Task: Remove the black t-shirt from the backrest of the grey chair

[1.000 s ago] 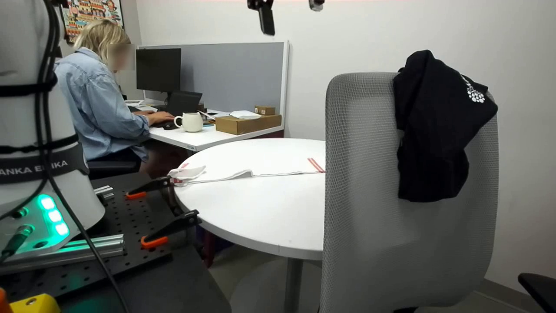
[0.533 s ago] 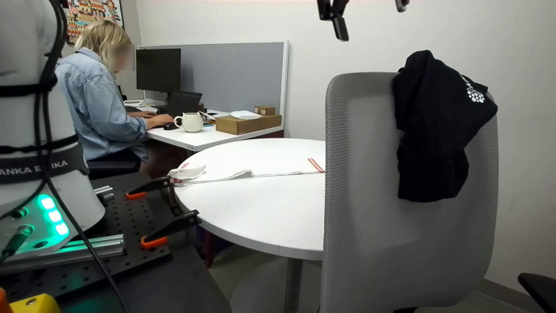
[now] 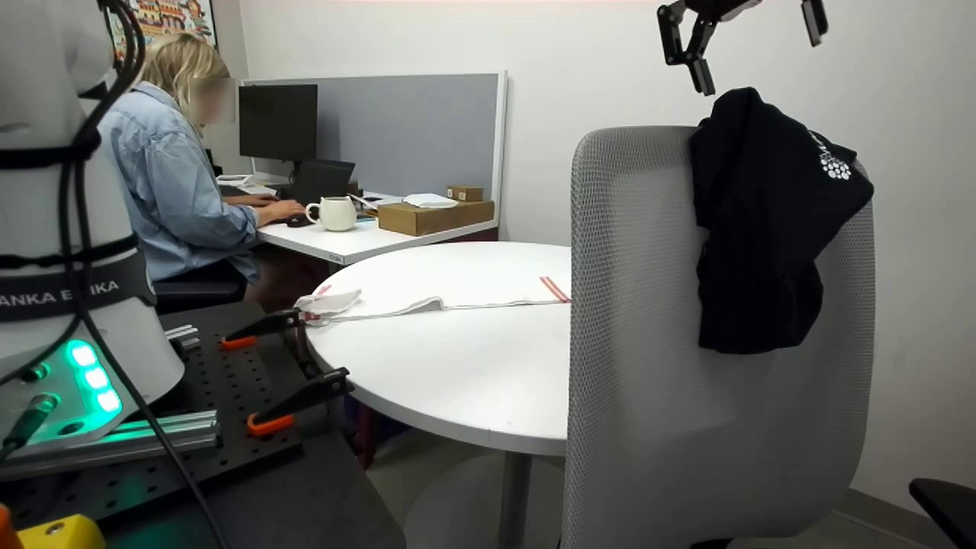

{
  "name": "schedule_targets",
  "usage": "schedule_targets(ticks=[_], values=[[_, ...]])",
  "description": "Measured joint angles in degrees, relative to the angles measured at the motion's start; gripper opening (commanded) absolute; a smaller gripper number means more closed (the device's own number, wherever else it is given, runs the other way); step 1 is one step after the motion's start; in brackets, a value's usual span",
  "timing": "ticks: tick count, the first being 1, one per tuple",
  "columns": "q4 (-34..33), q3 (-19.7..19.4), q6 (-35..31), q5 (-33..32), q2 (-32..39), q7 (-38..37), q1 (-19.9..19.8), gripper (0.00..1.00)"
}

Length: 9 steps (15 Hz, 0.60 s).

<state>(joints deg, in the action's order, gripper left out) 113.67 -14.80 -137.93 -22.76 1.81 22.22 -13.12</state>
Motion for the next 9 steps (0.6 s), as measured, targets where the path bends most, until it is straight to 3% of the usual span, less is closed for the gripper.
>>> schedule_targets(ticks=[4, 5, 6, 9], values=[[-5.06, 0.88, 0.15, 3.20, 5.28, 0.22, -0.02, 1.00], [-5.84, 1.05, 0.38, 4.32, 6.14, 0.25, -0.05, 0.92], [-6.47, 1.21, 0.74, 5.44, 6.86, 0.27, -0.10, 0.74], [-7.81, 1.41, 2.38, 7.55, 8.34, 0.31, -0.29, 0.50]])
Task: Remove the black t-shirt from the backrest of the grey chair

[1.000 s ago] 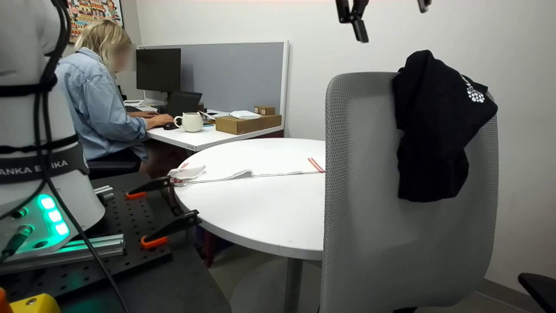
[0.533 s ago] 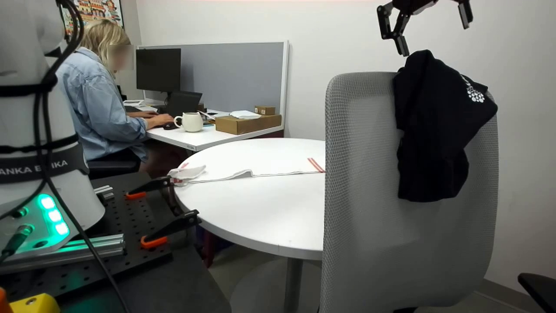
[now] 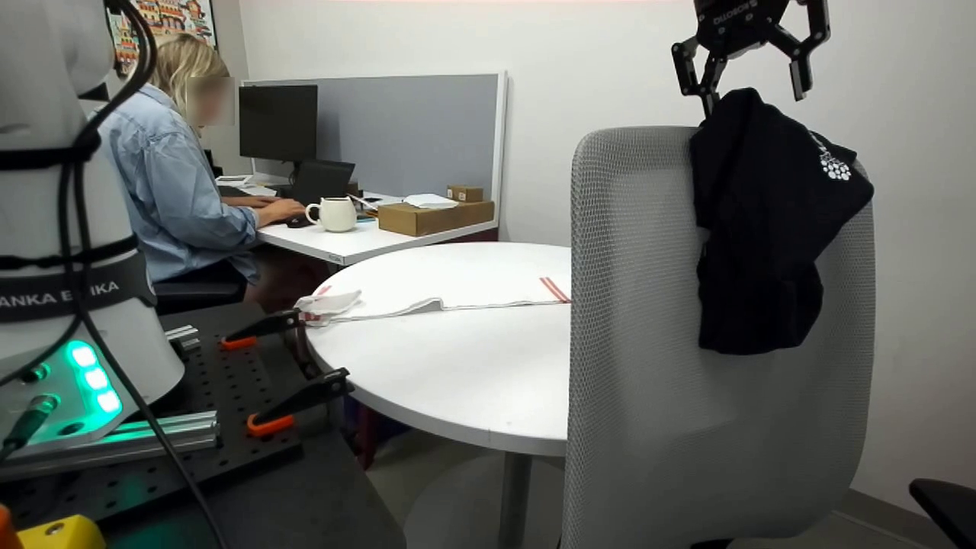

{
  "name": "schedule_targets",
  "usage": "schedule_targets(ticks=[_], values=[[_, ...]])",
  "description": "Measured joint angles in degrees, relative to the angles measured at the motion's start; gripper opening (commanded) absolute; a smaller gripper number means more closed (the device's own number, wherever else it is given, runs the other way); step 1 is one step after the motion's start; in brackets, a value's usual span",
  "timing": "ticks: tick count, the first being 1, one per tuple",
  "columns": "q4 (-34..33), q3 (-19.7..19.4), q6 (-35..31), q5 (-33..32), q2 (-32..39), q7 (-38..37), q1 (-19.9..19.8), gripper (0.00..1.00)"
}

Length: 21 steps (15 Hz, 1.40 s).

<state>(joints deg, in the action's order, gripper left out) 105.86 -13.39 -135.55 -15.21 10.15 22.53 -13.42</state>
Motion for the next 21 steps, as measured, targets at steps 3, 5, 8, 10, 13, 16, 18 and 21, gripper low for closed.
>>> schedule_targets(ticks=[3, 5, 8, 10, 13, 16, 18, 21], values=[[-0.73, 0.17, 1.07, 0.33, 0.27, 0.00, -0.06, 0.28], [-1.15, 0.18, 1.45, 0.33, 0.26, 0.00, -0.08, 0.12], [-1.23, 0.17, 1.47, 0.32, 0.26, 0.00, -0.26, 0.00], [-1.24, 0.17, 1.47, 0.32, 0.24, 0.00, -0.39, 0.00], [-1.47, 0.19, 1.77, 0.65, -0.06, 0.20, -0.51, 0.01], [-3.00, 0.42, 3.91, 4.16, -2.38, 3.95, -0.68, 0.01], [-5.35, 0.57, 6.93, 6.49, -5.32, 7.02, -0.68, 0.01], [-10.94, 0.89, 14.01, 9.28, -9.61, 11.00, -0.52, 0.01]])
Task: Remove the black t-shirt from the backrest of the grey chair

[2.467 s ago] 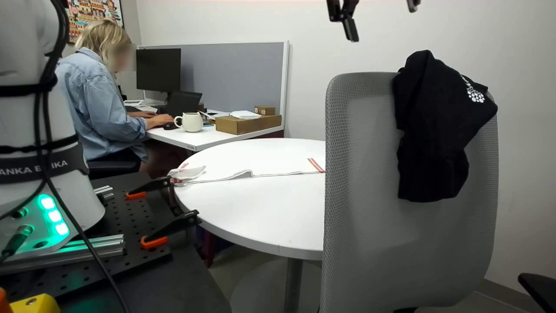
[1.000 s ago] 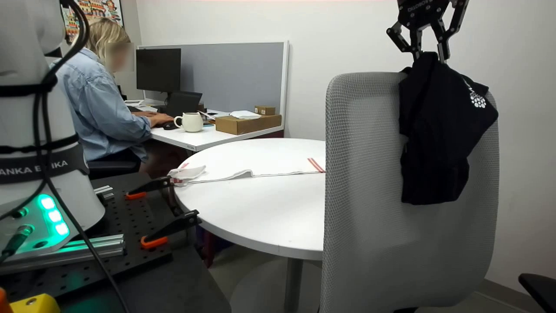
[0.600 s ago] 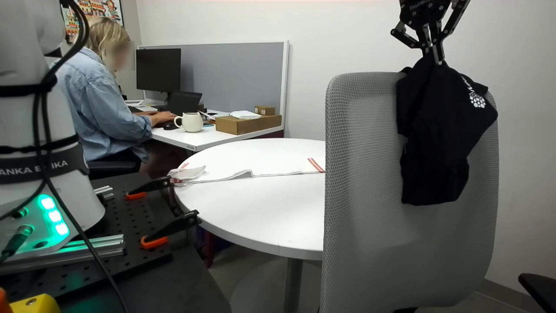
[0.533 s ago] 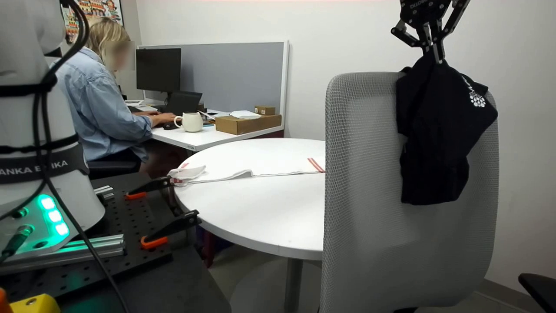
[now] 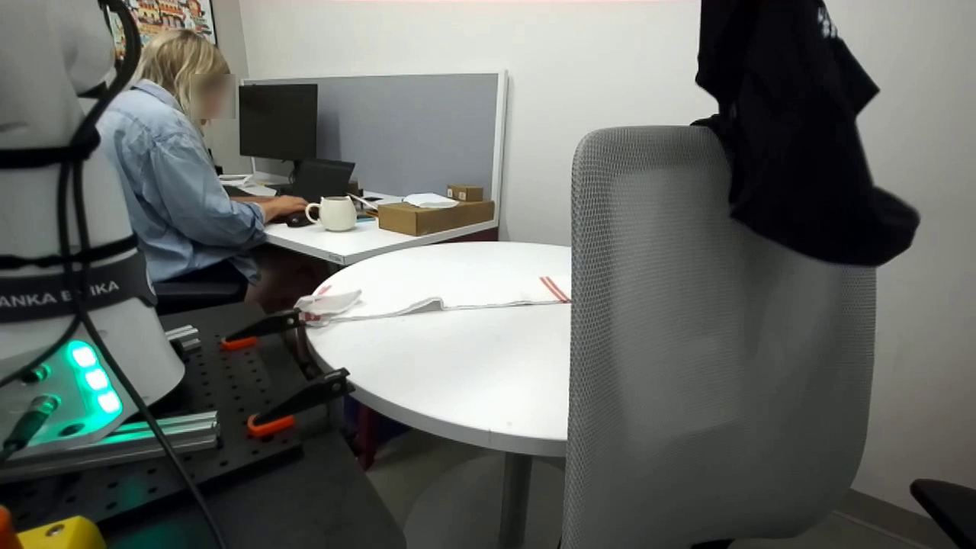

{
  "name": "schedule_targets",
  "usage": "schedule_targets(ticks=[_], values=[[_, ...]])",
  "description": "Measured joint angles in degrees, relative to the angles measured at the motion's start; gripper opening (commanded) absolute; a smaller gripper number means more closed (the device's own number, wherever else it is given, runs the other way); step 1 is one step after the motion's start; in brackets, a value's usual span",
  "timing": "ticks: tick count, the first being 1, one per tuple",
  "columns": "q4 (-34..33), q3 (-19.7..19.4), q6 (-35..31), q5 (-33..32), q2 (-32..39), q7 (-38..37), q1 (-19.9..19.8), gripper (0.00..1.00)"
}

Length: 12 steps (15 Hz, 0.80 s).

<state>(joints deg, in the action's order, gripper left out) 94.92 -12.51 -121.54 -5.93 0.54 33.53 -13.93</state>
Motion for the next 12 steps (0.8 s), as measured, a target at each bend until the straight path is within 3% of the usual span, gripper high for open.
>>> schedule_targets(ticks=[5, 12], values=[[-12.98, 0.55, 12.75, 1.52, -2.26, 2.98, 1.59, 0.01], [-26.87, 2.39, 22.45, 1.61, 0.73, 3.67, 3.72, 0.01]])
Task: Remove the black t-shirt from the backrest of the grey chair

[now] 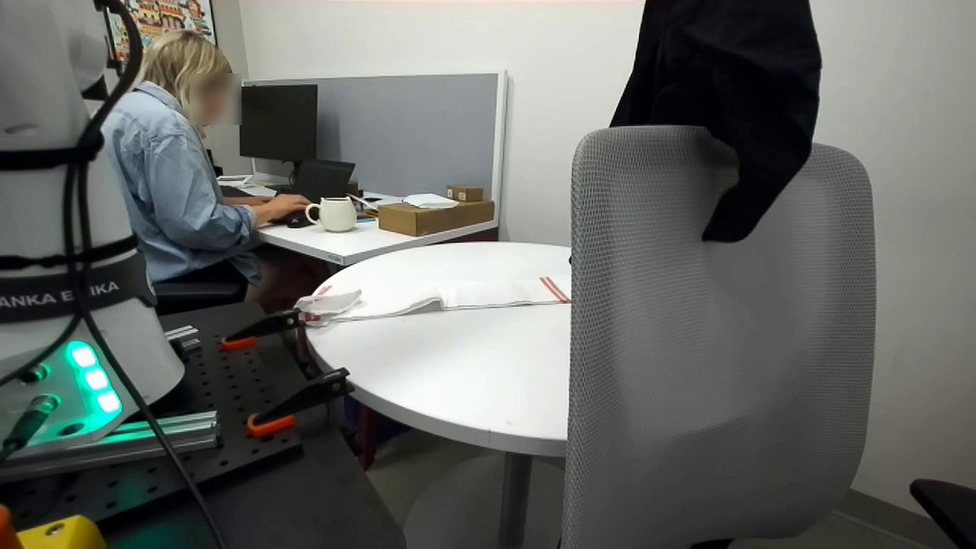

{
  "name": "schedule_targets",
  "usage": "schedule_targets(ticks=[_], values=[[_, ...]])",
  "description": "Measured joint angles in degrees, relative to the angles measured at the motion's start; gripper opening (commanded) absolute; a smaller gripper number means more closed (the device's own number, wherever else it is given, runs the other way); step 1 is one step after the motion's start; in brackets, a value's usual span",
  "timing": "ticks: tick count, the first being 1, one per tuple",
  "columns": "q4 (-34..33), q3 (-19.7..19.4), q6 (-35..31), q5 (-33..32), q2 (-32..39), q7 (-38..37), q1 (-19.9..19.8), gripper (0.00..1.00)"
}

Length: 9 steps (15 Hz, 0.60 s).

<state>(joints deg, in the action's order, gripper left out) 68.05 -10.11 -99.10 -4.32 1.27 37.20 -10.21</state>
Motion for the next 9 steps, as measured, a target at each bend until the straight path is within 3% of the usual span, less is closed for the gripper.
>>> schedule_targets(ticks=[9], values=[[-21.33, 3.32, 13.47, 0.00, 2.97, -0.30, 1.91, 0.01]])
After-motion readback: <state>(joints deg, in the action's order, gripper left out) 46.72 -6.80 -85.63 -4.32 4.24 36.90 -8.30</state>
